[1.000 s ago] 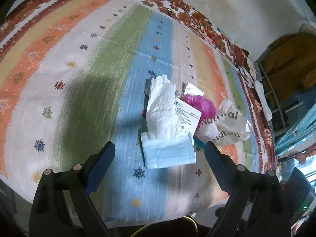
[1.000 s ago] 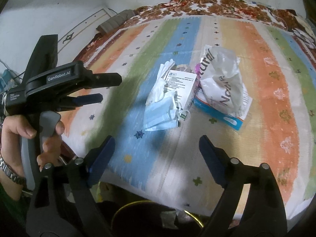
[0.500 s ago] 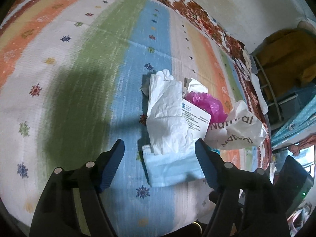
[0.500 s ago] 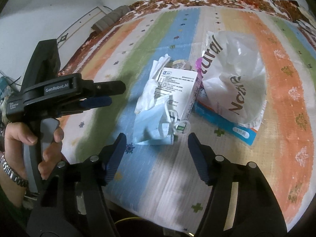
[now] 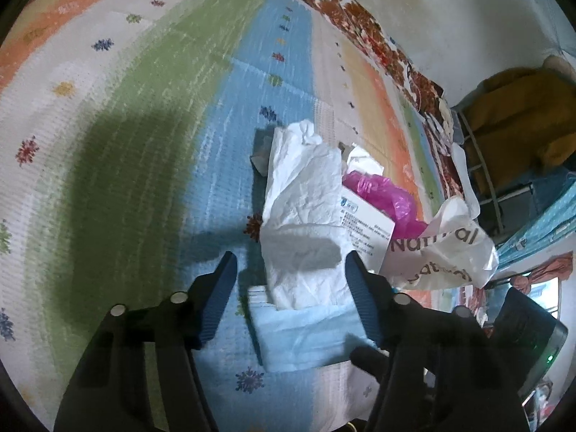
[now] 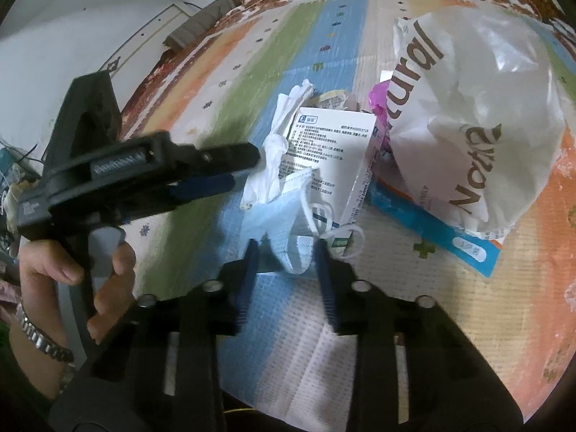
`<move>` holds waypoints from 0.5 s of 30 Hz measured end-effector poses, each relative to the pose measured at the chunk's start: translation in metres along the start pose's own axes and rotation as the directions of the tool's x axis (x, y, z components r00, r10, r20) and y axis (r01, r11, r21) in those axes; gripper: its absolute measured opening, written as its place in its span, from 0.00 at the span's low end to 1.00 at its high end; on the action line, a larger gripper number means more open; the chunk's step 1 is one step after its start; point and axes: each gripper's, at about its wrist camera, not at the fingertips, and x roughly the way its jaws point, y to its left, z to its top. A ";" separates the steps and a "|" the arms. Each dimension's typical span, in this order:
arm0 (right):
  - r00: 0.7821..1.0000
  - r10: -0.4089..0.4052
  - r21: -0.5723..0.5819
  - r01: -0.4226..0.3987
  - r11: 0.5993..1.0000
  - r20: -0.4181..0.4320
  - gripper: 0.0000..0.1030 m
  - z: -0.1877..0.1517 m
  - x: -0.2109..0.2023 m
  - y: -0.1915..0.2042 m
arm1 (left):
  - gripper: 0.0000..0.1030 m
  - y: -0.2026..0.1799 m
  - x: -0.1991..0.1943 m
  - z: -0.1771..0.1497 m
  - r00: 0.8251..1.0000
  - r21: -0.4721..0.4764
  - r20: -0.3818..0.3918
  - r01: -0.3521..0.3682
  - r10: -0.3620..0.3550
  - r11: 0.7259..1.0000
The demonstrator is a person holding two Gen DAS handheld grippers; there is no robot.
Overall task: Collect trash
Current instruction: 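Close right tool on blue mask ear loops while left tool grasps white tissue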
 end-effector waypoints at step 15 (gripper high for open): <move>1.000 0.010 -0.019 -0.010 1.000 -0.002 0.02 0.000 -0.006 0.006 | 0.05 0.001 -0.012 0.001 0.999 0.018 0.032 -0.023 0.023 1.000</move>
